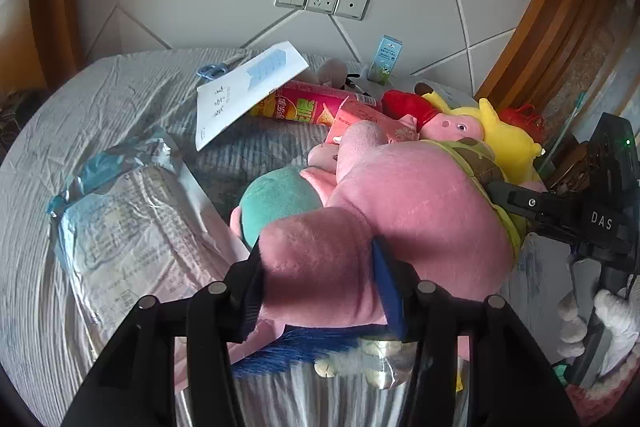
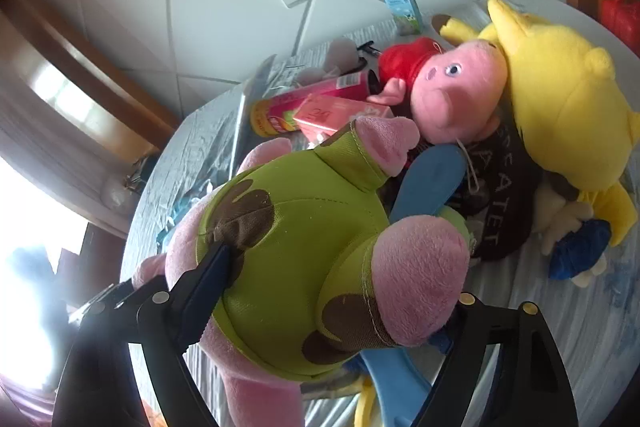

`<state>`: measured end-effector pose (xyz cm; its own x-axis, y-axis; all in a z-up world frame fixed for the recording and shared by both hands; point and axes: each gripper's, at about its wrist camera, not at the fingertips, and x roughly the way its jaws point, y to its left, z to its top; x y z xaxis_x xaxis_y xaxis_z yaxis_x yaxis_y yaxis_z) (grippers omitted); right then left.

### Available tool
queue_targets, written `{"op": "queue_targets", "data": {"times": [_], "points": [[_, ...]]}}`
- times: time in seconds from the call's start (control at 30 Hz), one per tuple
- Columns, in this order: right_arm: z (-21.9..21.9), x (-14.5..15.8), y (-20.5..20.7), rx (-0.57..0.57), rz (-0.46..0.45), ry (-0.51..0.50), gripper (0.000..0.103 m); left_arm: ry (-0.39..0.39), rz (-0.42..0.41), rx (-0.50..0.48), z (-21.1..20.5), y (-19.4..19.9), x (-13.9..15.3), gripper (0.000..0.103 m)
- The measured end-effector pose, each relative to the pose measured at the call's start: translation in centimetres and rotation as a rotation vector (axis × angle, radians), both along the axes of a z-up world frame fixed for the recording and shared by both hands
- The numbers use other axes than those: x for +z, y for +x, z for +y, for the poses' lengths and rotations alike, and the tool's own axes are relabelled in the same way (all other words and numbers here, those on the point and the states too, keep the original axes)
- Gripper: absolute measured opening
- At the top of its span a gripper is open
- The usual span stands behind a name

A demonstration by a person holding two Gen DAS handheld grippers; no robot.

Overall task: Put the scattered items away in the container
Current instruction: 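Grip the pink-green plush with both tools and lift it off the pile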

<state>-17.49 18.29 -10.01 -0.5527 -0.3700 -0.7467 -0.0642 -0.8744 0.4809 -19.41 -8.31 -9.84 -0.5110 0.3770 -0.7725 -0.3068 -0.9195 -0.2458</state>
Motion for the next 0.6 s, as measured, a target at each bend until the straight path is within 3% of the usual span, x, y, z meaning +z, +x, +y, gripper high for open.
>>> {"op": "queue_targets", "data": {"times": [0.3, 0.6], "points": [[-3.2, 2.3, 4.1, 0.056, 0.056, -0.002, 0.082, -0.012, 0.06, 0.038, -3.3, 4.7, 2.7, 0.048], [-5.2, 3.6, 5.3, 0.245, 0.12, -0.017, 0.082, -0.065, 0.089, 0.227, -4.6, 10.2, 4.3, 0.049]]}}
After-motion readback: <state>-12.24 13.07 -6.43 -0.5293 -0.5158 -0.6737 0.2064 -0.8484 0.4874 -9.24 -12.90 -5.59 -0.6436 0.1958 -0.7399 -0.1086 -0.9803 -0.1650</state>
